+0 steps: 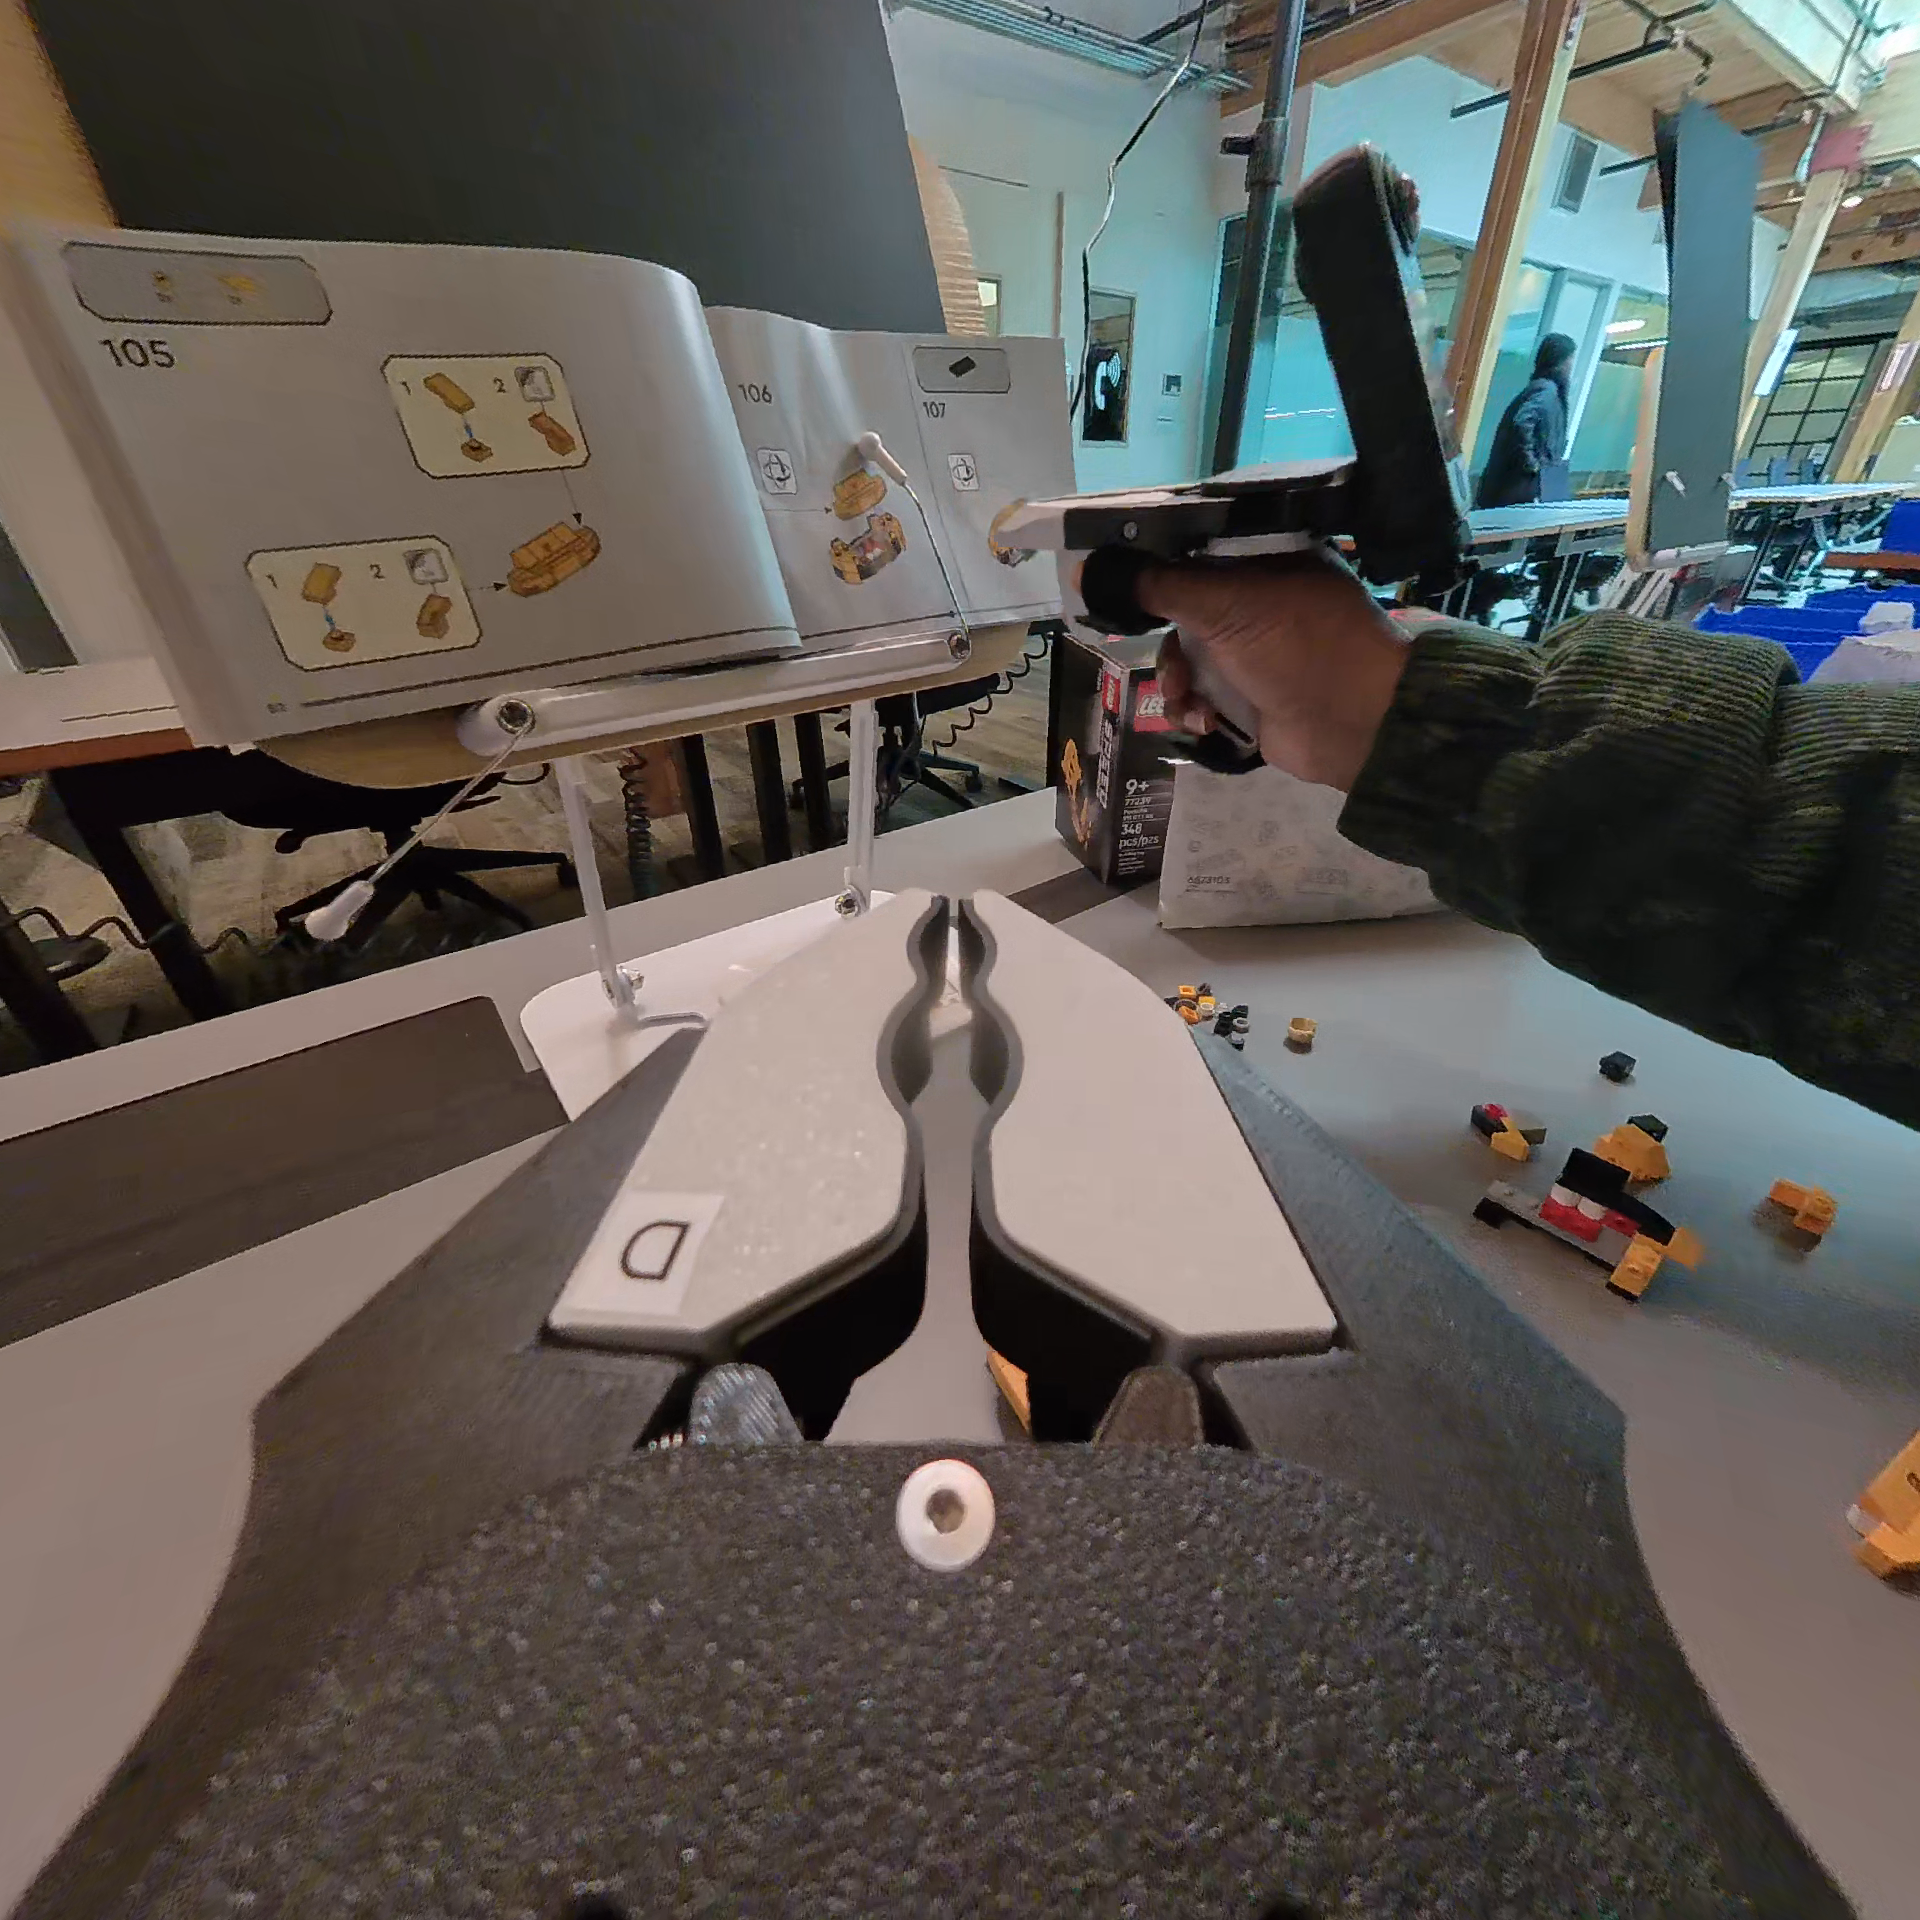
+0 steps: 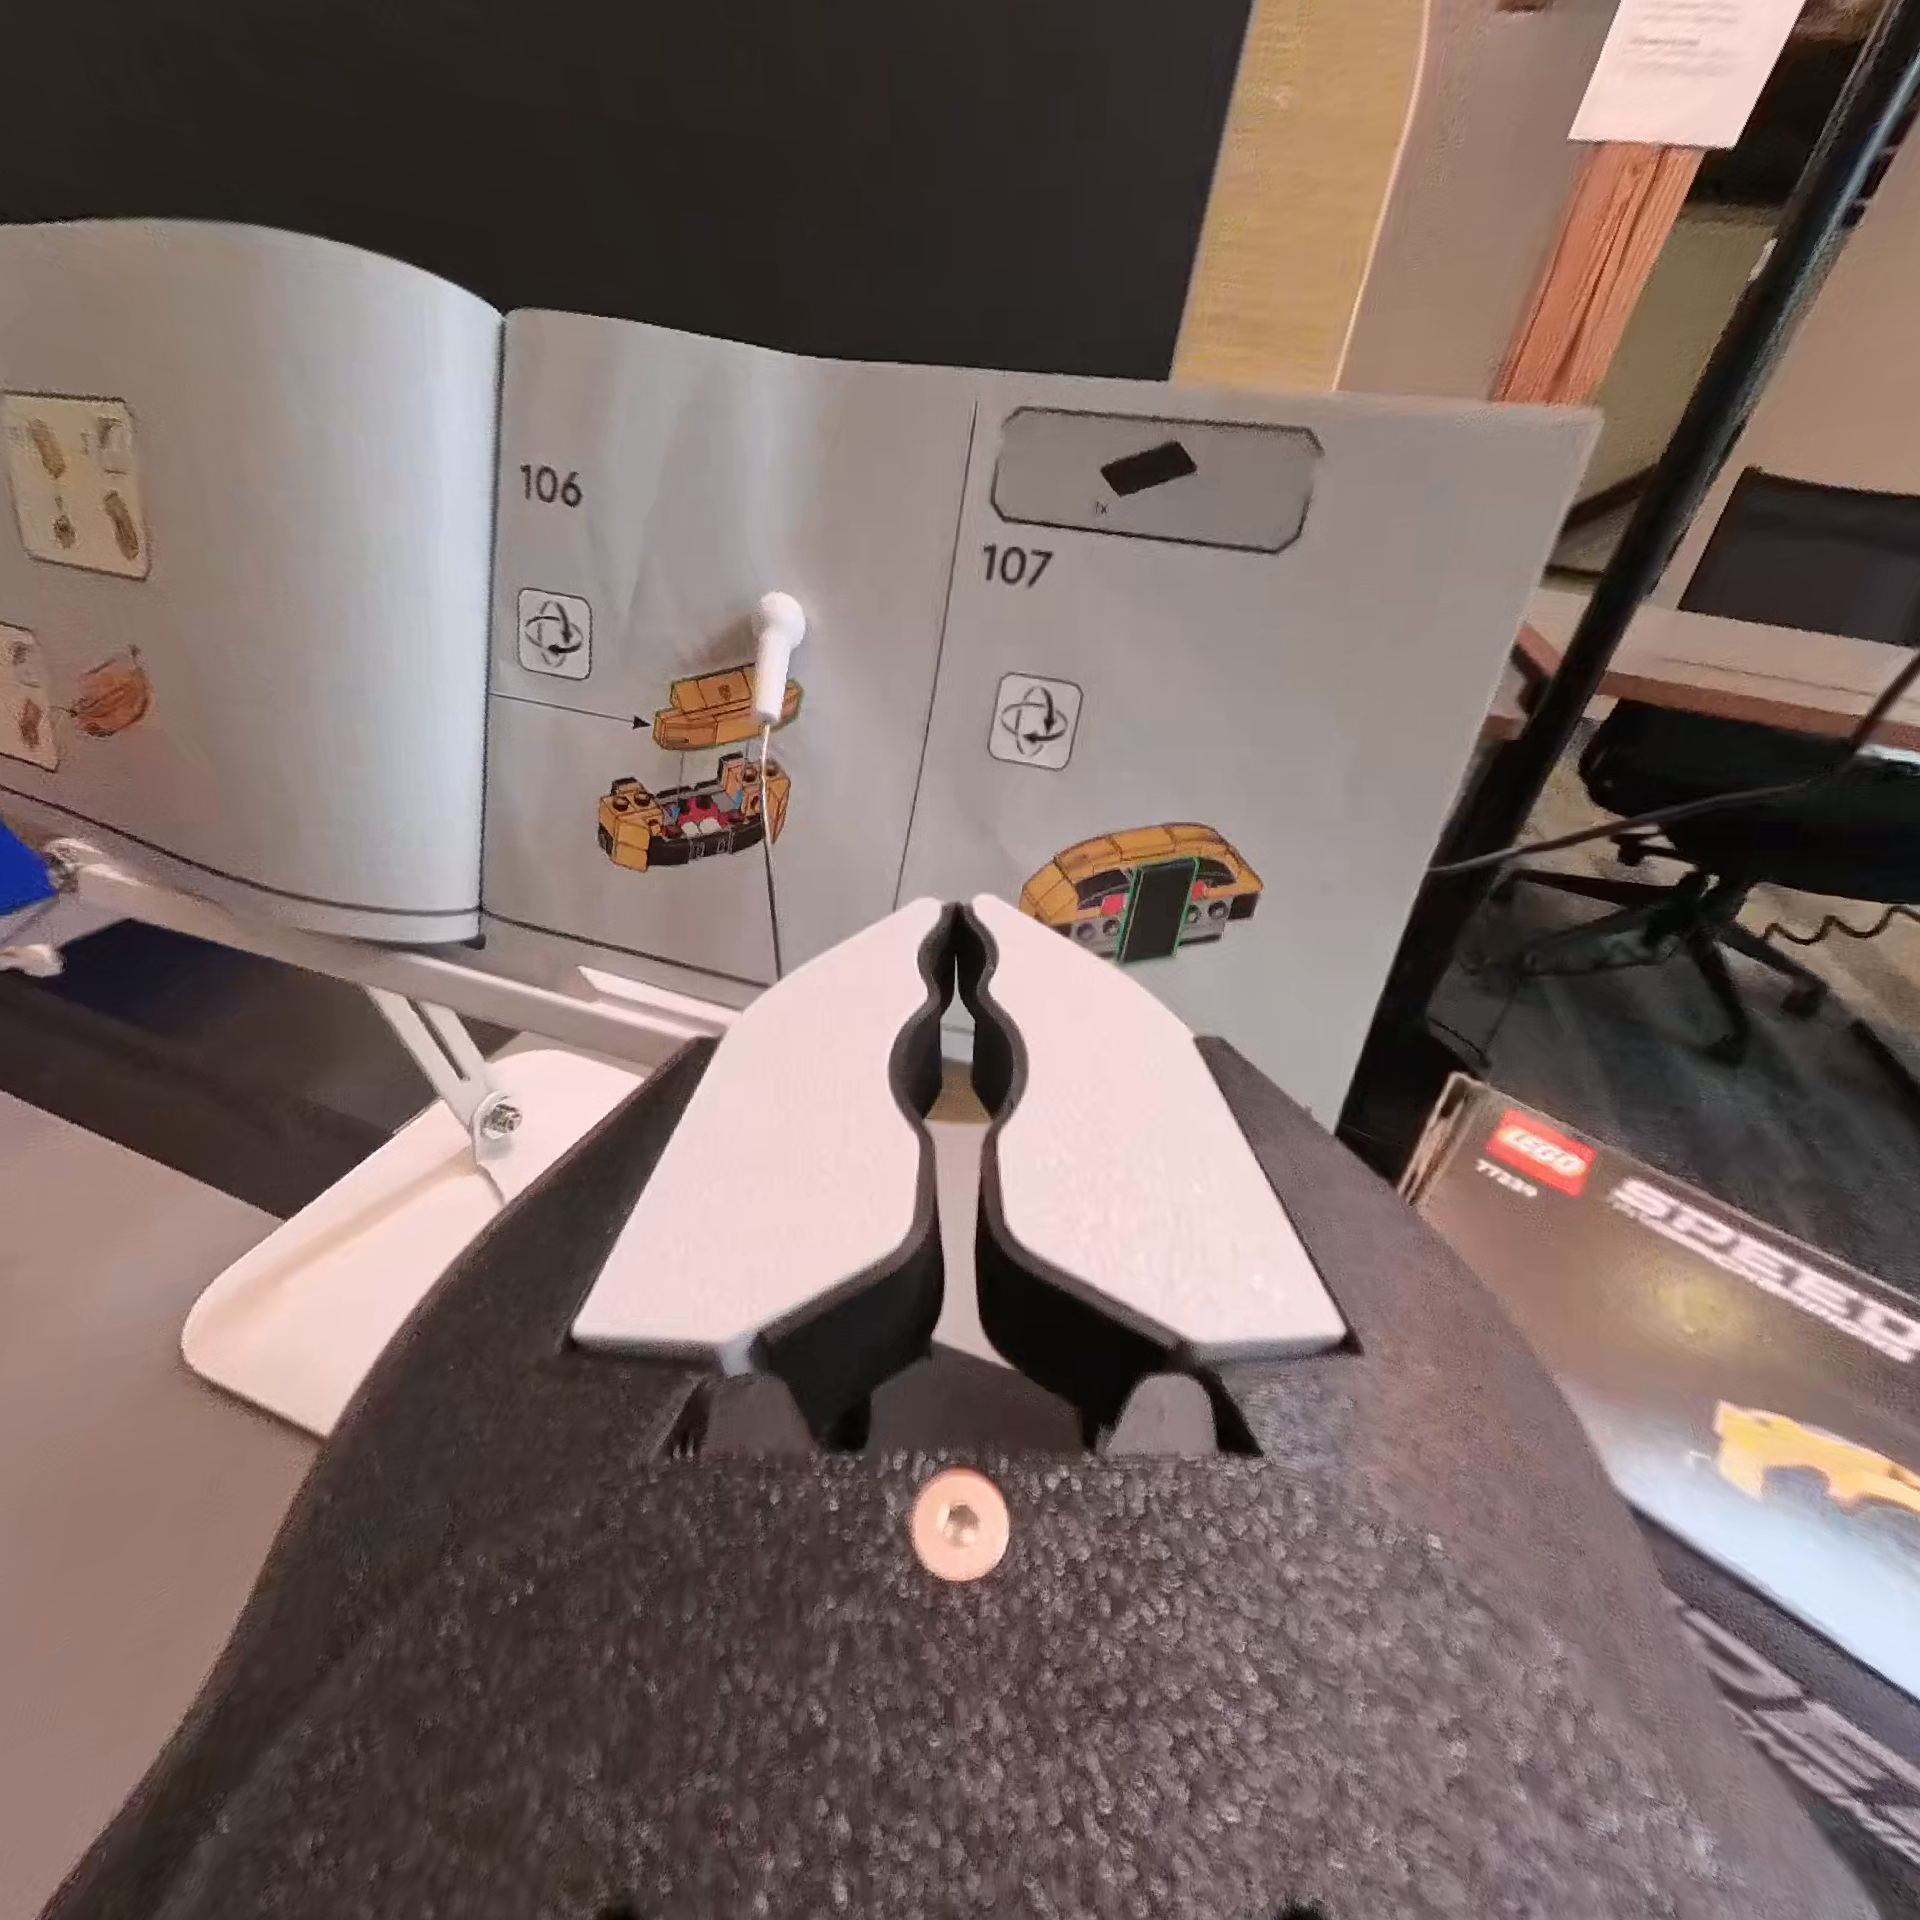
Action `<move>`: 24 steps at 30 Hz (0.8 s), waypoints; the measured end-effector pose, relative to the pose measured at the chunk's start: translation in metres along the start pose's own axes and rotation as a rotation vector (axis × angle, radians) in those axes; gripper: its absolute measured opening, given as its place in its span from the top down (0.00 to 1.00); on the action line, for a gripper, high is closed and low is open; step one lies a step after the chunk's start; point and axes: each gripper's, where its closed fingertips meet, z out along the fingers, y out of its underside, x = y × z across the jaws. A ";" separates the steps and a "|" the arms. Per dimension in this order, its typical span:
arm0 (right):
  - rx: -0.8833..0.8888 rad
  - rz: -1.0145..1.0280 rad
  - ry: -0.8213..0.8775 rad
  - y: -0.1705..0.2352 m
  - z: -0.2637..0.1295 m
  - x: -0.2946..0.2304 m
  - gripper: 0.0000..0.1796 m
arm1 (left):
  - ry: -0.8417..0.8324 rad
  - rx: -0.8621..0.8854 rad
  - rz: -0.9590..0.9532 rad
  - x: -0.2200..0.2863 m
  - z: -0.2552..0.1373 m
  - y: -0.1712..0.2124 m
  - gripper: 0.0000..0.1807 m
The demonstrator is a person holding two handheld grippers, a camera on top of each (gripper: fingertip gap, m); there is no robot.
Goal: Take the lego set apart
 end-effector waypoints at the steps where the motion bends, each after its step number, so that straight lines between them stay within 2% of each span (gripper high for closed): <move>1: 0.010 0.007 -0.018 0.000 -0.002 -0.001 1.00 | 0.002 -0.001 0.000 0.001 0.000 0.000 0.99; 3: 0.039 -0.018 -0.080 -0.004 -0.005 -0.014 1.00 | 0.009 -0.001 0.000 0.002 0.001 0.000 0.99; 6: 0.037 -0.114 -0.140 -0.013 -0.001 -0.034 0.83 | 0.014 -0.001 0.004 0.004 0.001 0.000 0.99; 8: 0.007 -0.165 -0.138 -0.019 0.007 -0.041 0.79 | 0.014 0.001 0.005 0.004 0.001 0.000 0.99; 10: -0.055 -0.209 -0.113 -0.017 0.019 -0.041 0.81 | 0.015 0.003 0.004 0.004 0.000 -0.001 0.99; 11: -0.100 -0.228 -0.093 -0.013 0.024 -0.038 0.86 | 0.016 0.004 0.004 0.004 0.000 -0.001 0.99; 12: -0.122 -0.241 -0.070 -0.011 0.027 -0.035 0.97 | 0.017 0.003 0.004 0.005 0.000 -0.001 0.99; 13: -0.119 -0.239 -0.064 -0.011 0.028 -0.033 0.99 | 0.018 0.004 0.003 0.005 0.000 -0.001 0.99; 18: -0.058 0.021 -0.054 -0.007 0.022 -0.017 0.99 | 0.021 0.007 -0.002 0.005 0.000 -0.002 0.99; 24: -0.007 0.227 -0.014 0.008 0.011 0.005 0.97 | 0.017 0.003 0.000 0.005 0.001 -0.001 1.00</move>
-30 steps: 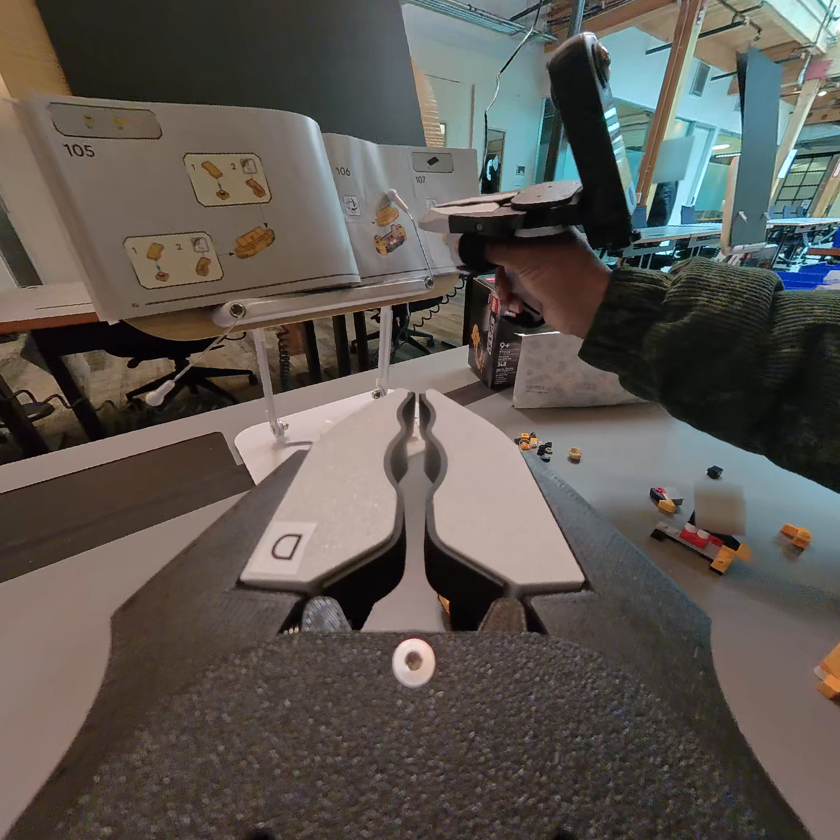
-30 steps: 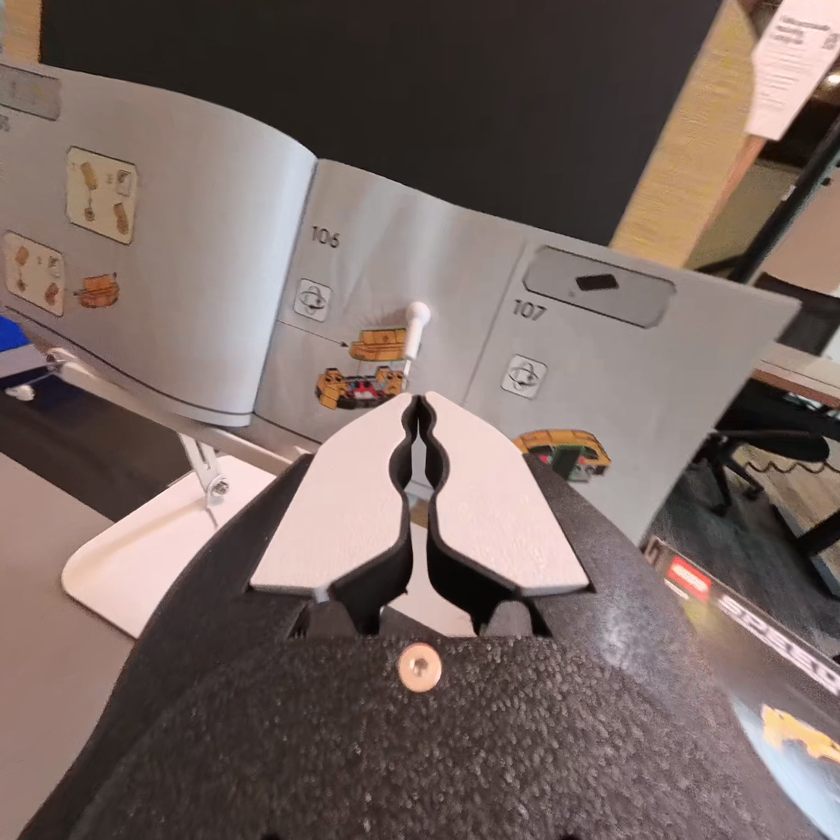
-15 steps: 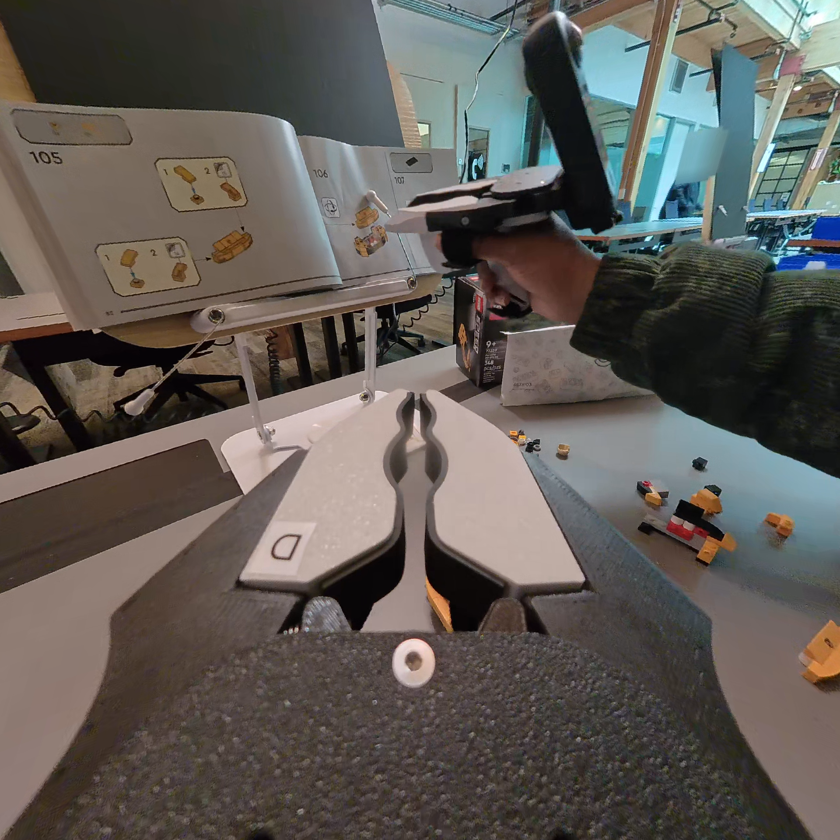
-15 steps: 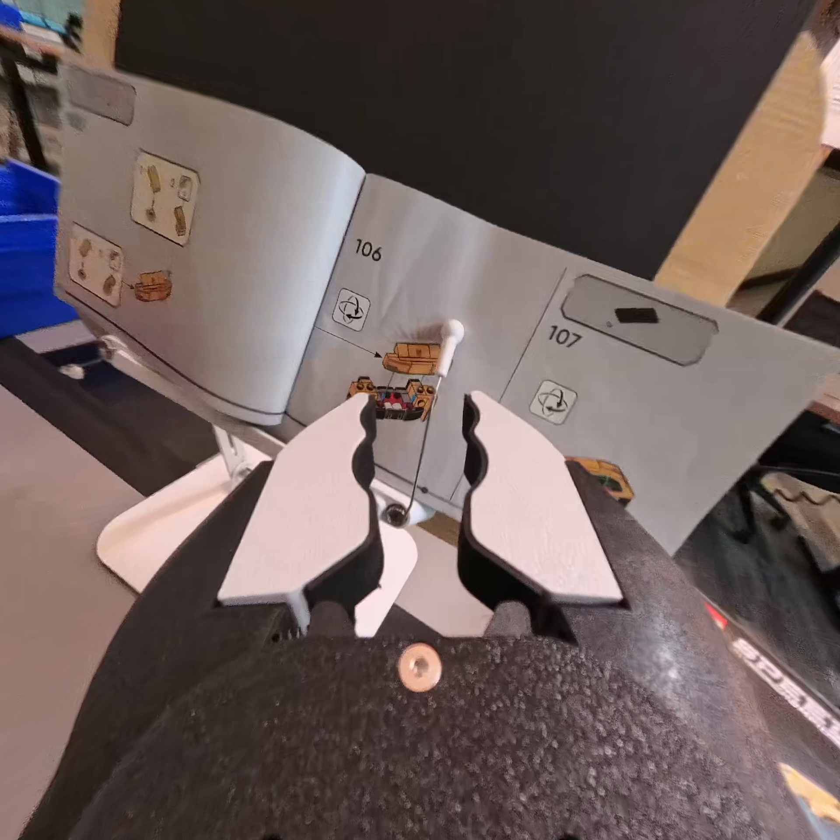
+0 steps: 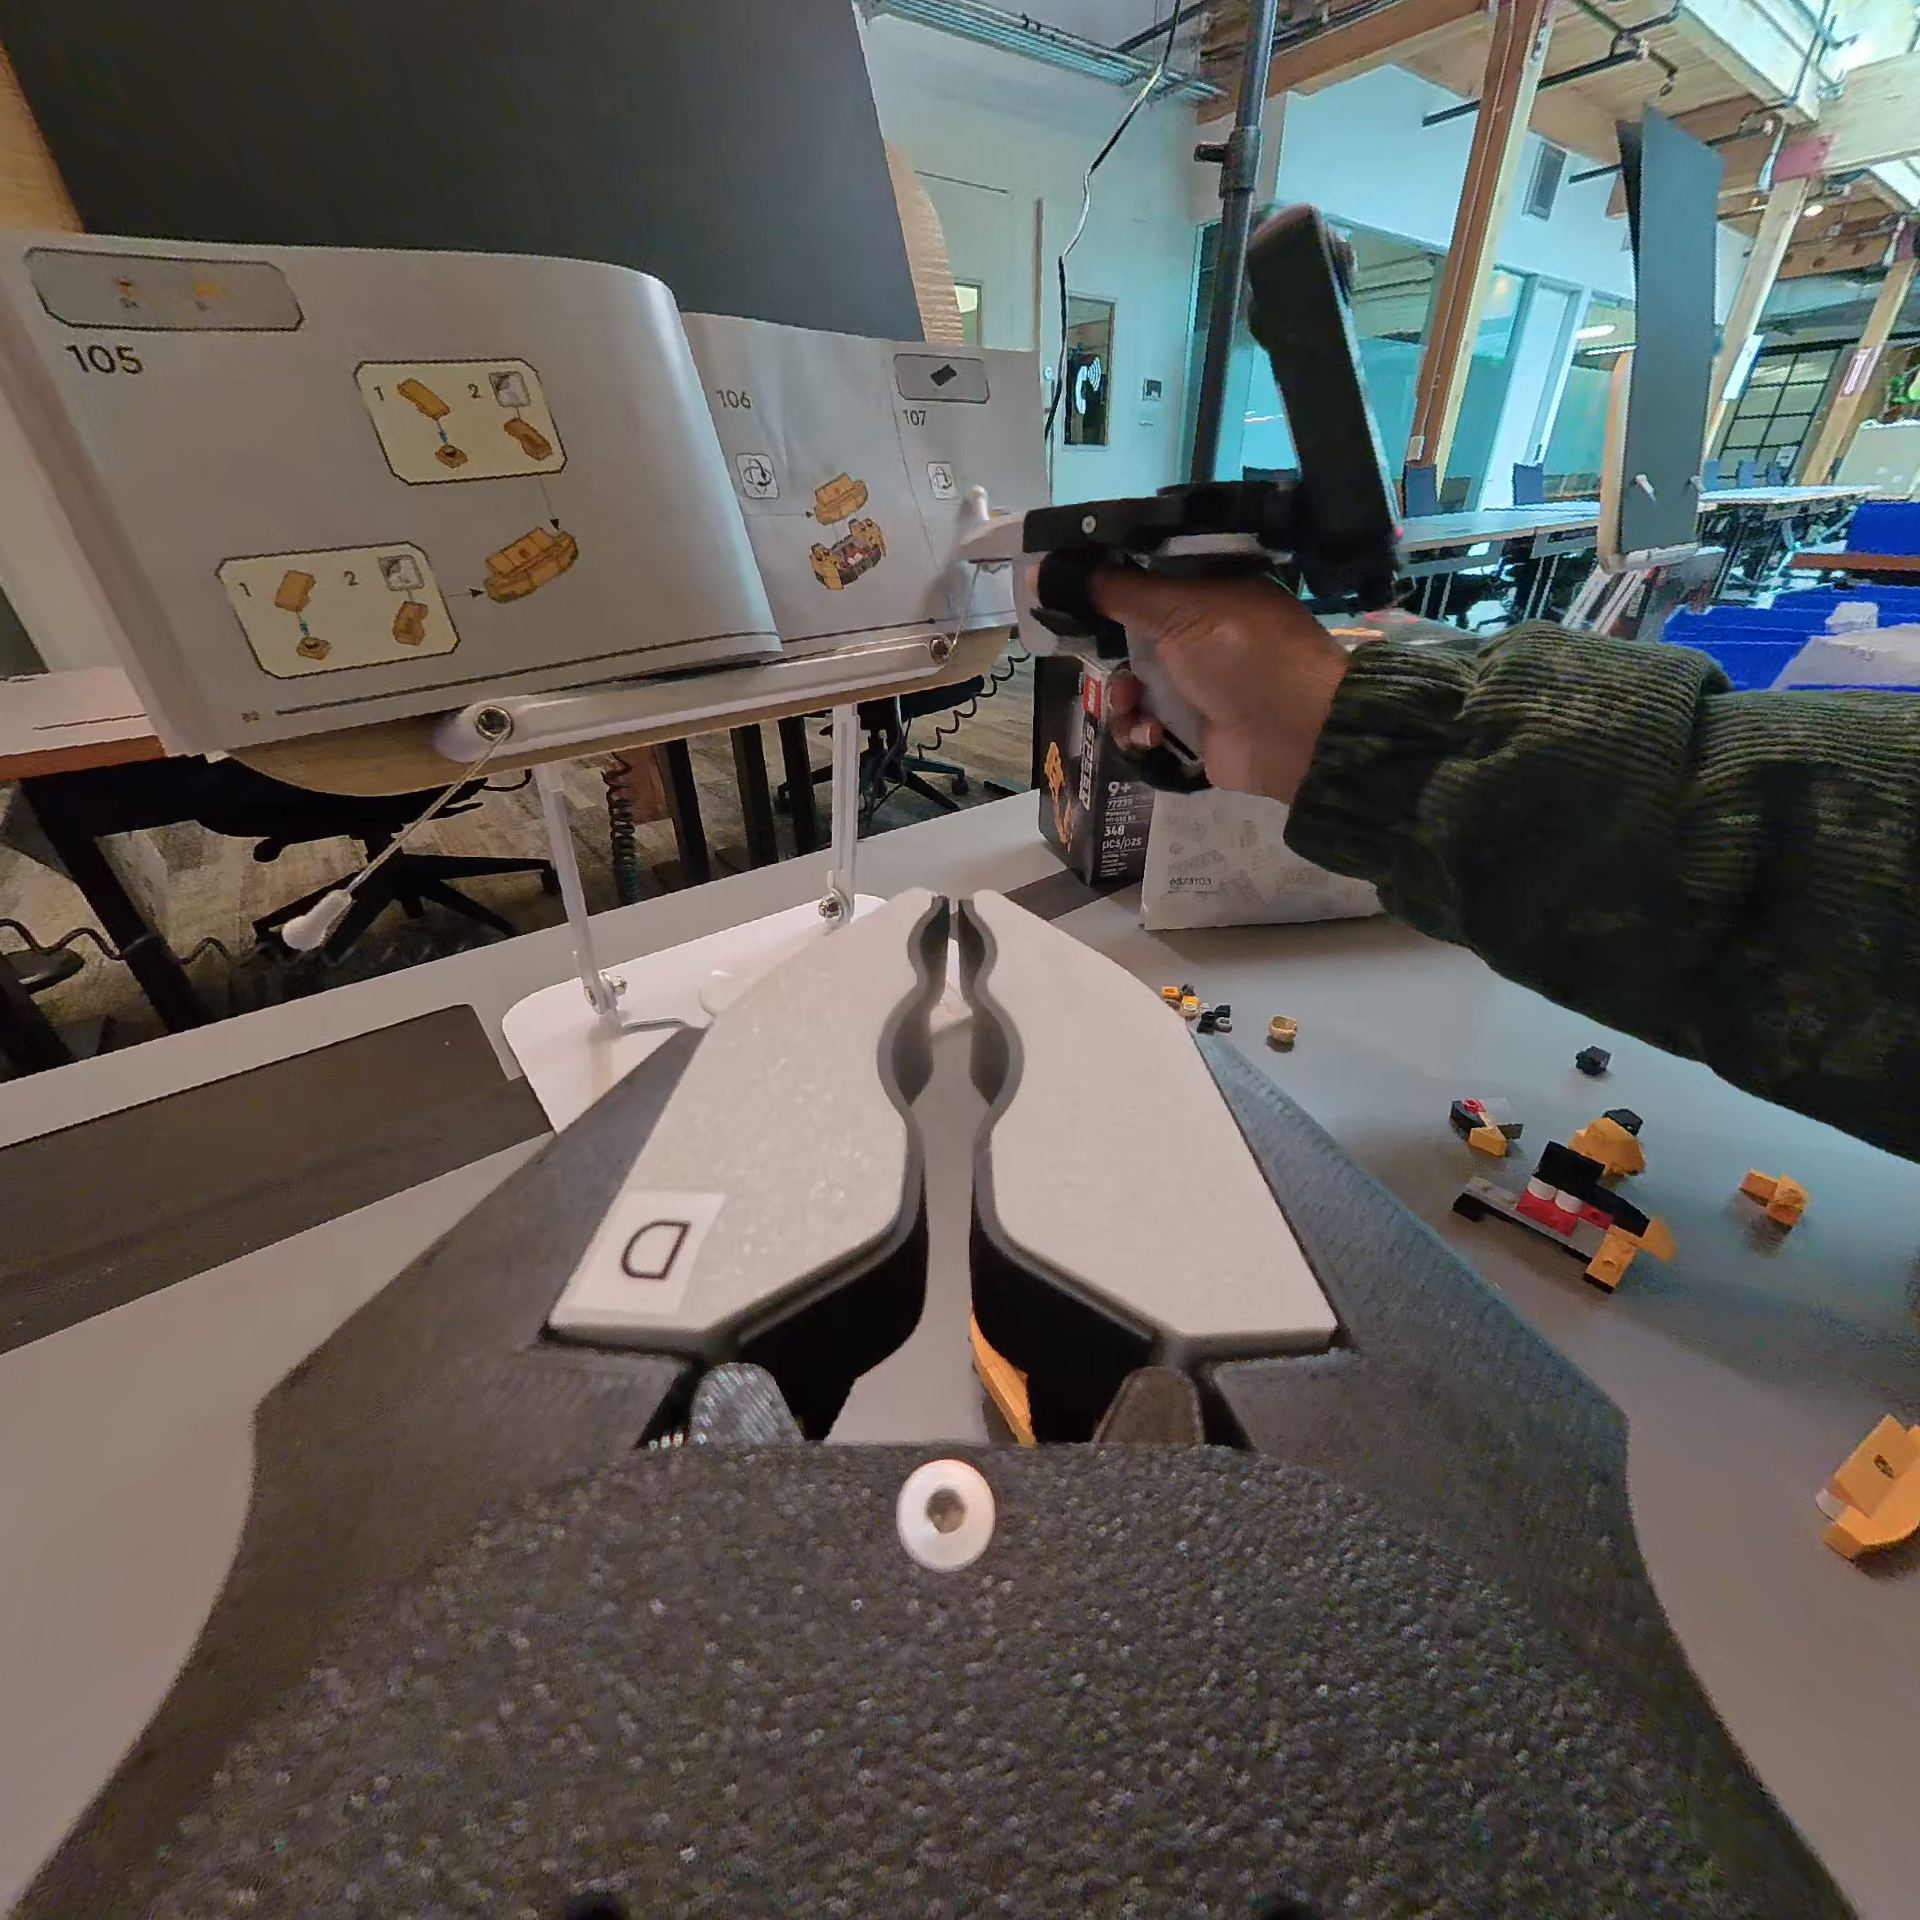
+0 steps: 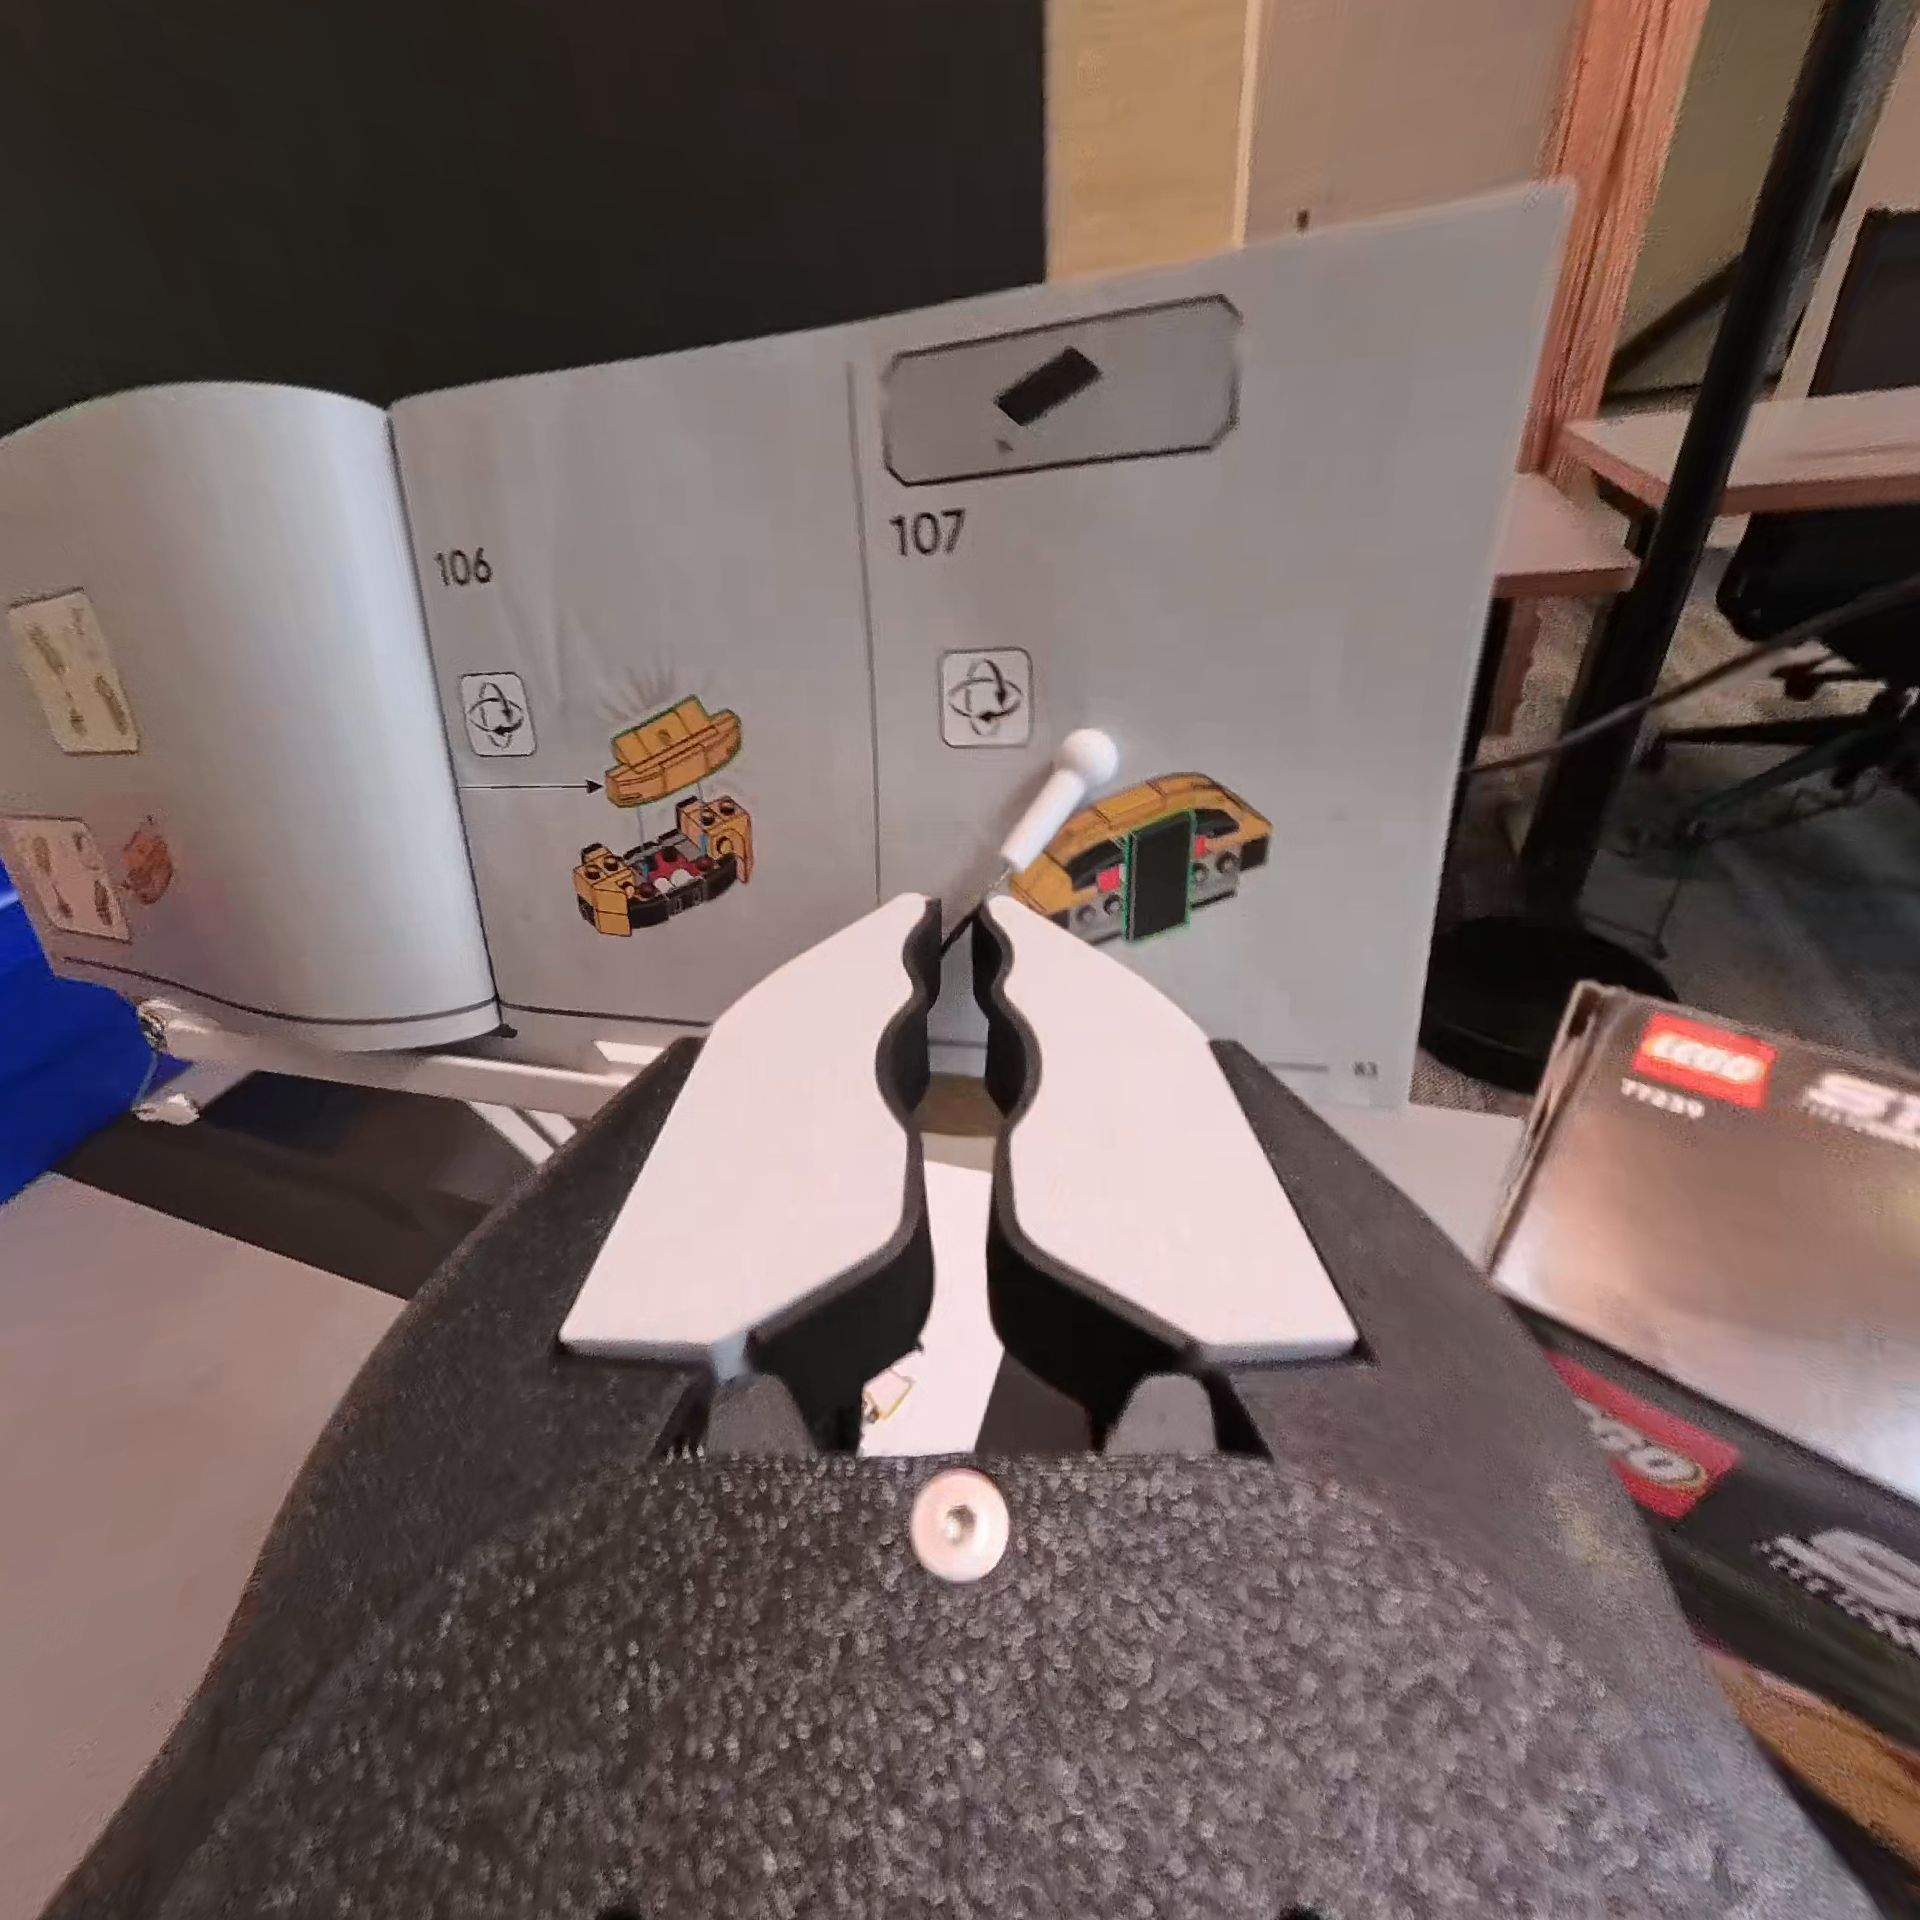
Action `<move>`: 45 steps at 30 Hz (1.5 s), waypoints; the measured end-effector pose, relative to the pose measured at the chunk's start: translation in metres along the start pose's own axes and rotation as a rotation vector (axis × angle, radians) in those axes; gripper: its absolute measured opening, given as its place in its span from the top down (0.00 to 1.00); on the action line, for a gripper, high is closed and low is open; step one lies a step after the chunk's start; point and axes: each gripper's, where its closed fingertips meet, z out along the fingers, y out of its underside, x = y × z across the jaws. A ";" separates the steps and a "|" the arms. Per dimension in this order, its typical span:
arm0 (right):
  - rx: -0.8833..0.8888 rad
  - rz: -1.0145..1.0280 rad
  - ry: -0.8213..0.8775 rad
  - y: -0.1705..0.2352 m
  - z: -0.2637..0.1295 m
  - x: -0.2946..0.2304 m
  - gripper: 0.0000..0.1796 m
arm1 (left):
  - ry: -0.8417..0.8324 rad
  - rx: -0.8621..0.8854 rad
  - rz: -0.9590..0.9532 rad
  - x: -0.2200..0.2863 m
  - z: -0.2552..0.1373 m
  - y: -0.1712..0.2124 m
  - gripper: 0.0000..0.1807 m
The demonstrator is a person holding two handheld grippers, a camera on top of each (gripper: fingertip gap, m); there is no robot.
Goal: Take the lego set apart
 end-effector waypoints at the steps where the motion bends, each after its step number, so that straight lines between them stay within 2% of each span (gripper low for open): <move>1: 0.002 0.024 0.003 0.002 -0.001 0.002 0.97 | -0.003 -0.002 -0.001 -0.001 0.000 0.000 1.00; 10: -0.037 0.204 -0.042 0.012 -0.007 0.009 0.96 | 0.003 -0.004 -0.007 0.001 0.001 0.001 1.00; 21: -0.149 0.290 -0.112 0.028 -0.013 0.015 0.93 | 0.023 -0.020 -0.012 0.006 0.004 0.005 0.99; 33: -0.171 0.368 -0.140 0.036 -0.015 0.016 0.93 | 0.044 -0.036 -0.013 0.010 0.005 0.010 0.99; 39: -0.177 0.369 -0.146 0.037 -0.020 0.015 0.92 | 0.053 -0.040 -0.010 0.013 0.006 0.010 0.99; 40: -0.184 0.355 -0.141 0.038 -0.021 0.016 0.97 | 0.053 -0.040 -0.009 0.013 0.006 0.010 0.99; 45: -0.177 0.304 -0.158 0.038 -0.032 0.013 0.96 | 0.058 -0.042 -0.007 0.014 0.006 0.011 0.99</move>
